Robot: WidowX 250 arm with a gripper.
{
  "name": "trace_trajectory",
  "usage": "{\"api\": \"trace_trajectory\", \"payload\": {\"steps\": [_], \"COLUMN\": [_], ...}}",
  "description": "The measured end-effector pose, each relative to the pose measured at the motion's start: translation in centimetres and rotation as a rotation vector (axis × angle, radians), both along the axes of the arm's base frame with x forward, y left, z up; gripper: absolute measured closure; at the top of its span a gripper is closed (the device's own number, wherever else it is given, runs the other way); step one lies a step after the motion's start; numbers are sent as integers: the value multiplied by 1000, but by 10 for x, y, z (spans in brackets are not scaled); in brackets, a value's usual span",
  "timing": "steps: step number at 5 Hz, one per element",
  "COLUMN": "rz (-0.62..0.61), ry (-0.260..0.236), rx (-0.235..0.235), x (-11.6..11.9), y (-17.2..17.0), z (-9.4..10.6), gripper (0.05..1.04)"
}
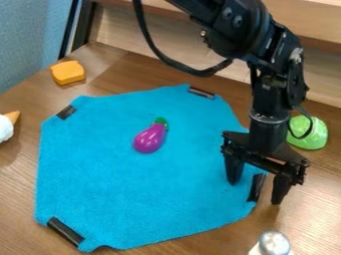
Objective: Fold the cloth from bottom right to top left
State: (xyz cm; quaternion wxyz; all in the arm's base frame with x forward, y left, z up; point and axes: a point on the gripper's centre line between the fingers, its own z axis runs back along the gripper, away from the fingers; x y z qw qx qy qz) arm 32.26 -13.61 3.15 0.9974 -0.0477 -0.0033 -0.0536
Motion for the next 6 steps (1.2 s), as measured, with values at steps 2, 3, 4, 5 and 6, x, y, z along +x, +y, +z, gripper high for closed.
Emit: {"api": "trace_trajectory", "payload": {"steps": [2,3,4,5,6], "rz": [28,29,19,-20,-42], "ry": [-14,-14,-7,-13,-61], "rx": [23,24,20,2,-28], "x": [2,2,1,-1,7], "y": [1,1,0,-2,8], "z": [-6,-6,-4,7,40], "gripper": [716,906,997,1019,1021]}}
